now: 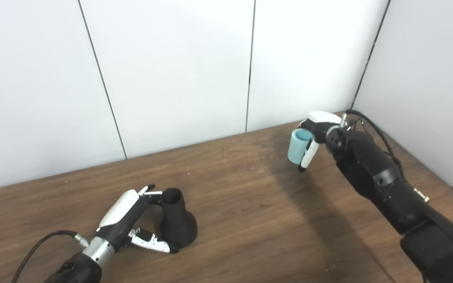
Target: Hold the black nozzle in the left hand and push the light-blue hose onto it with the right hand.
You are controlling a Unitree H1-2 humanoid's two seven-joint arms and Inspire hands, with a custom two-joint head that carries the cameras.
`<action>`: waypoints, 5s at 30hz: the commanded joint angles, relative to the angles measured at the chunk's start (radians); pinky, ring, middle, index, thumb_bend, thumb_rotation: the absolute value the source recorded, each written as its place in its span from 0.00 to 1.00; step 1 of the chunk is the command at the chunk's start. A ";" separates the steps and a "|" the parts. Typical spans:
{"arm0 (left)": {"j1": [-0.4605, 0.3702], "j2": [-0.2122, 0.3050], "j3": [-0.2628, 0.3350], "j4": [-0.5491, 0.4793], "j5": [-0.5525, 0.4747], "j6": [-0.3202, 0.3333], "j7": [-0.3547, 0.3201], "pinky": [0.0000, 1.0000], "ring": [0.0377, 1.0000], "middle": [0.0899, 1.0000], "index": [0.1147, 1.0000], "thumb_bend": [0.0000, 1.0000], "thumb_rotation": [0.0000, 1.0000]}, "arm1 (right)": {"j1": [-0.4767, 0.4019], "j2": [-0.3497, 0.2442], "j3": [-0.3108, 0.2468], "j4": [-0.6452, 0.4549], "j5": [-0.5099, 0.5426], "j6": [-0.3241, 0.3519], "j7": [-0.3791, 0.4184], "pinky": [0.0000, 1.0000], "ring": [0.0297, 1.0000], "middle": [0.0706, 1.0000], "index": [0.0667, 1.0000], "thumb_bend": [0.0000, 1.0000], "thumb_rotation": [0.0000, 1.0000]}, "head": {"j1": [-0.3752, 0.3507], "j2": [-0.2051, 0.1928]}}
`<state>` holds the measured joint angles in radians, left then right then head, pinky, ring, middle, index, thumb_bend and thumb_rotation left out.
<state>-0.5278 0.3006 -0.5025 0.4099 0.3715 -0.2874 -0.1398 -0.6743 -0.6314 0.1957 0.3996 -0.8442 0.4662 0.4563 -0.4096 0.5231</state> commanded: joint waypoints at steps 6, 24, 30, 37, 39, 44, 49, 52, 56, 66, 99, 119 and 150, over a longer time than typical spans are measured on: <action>0.065 0.033 -0.040 0.049 0.053 0.060 -0.112 1.00 0.62 0.43 0.42 0.53 0.00 | -0.031 -0.012 -0.035 -0.022 -0.010 0.003 -0.065 0.60 0.67 0.73 0.74 0.77 0.02 | 0.003 0.003; 0.072 0.032 -0.034 0.038 0.053 0.054 -0.107 1.00 0.61 0.43 0.42 0.53 0.00 | 0.014 0.017 -0.047 -0.066 0.062 -0.006 -0.230 0.40 0.44 0.43 0.45 0.52 0.00 | 0.015 0.019; 0.074 0.030 -0.032 0.029 0.051 0.059 -0.109 1.00 0.61 0.42 0.42 0.53 0.00 | 0.017 0.017 -0.034 -0.079 0.067 -0.008 -0.237 0.39 0.43 0.43 0.46 0.52 0.00 | 0.018 0.022; 0.068 0.023 -0.035 0.043 0.055 0.063 -0.109 1.00 0.61 0.42 0.42 0.53 0.00 | 0.003 0.006 -0.027 -0.146 0.074 -0.015 -0.216 0.39 0.44 0.44 0.44 0.52 0.00 | 0.036 0.026; 0.068 0.022 -0.035 0.044 0.055 0.064 -0.109 1.00 0.61 0.42 0.42 0.53 0.00 | 0.002 0.005 -0.025 -0.154 0.075 -0.013 -0.213 0.39 0.44 0.44 0.44 0.52 0.00 | 0.036 0.026; 0.057 0.000 -0.040 0.051 0.061 0.075 -0.106 1.00 0.61 0.43 0.42 0.53 0.00 | -0.021 0.030 -0.067 -0.349 0.188 -0.029 -0.150 0.37 0.41 0.46 0.45 0.52 0.00 | 0.091 0.020; 0.041 -0.019 -0.046 0.077 0.079 0.077 -0.095 1.00 0.61 0.43 0.42 0.53 0.00 | -0.033 0.031 -0.060 -0.416 0.233 -0.049 -0.123 0.38 0.42 0.46 0.45 0.52 0.00 | 0.144 0.012; 0.031 -0.031 -0.052 0.085 0.098 0.083 -0.086 1.00 0.61 0.43 0.42 0.53 0.00 | -0.048 0.029 -0.048 -0.484 0.266 -0.081 -0.089 0.38 0.43 0.45 0.44 0.52 0.00 | 0.181 0.012; 0.023 -0.053 -0.053 0.082 0.104 0.101 -0.082 1.00 0.61 0.44 0.41 0.53 0.00 | -0.099 0.025 -0.015 -0.605 0.276 -0.058 0.008 0.39 0.43 0.46 0.43 0.52 0.00 | 0.211 0.013; 0.028 -0.090 -0.055 0.059 0.113 0.152 -0.083 1.00 0.60 0.43 0.42 0.53 0.00 | -0.181 0.031 0.008 -0.734 0.328 -0.043 0.151 0.36 0.42 0.43 0.46 0.52 0.00 | 0.345 0.050; 0.023 -0.100 -0.075 0.010 0.099 0.231 -0.125 1.00 0.60 0.44 0.41 0.53 0.00 | -0.194 0.127 0.130 -0.758 0.362 -0.092 0.252 0.34 0.40 0.43 0.47 0.52 0.00 | 0.393 0.107; 0.031 -0.087 -0.072 -0.025 0.086 0.256 -0.142 1.00 0.60 0.45 0.41 0.52 0.00 | -0.192 0.129 0.141 -0.718 0.338 -0.123 0.259 0.34 0.41 0.42 0.46 0.52 0.00 | 0.393 0.120; 0.034 -0.074 -0.074 -0.053 0.086 0.279 -0.161 1.00 0.61 0.44 0.41 0.53 0.00 | -0.144 0.163 0.146 -0.713 0.266 -0.118 0.256 0.35 0.40 0.41 0.47 0.52 0.00 | 0.388 0.137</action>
<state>-0.5486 0.2268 -0.5219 0.3188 0.4299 -0.0578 -0.1892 -0.7851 -0.4687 0.3524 -0.2768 -0.5662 0.3482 0.7287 -0.0199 0.6596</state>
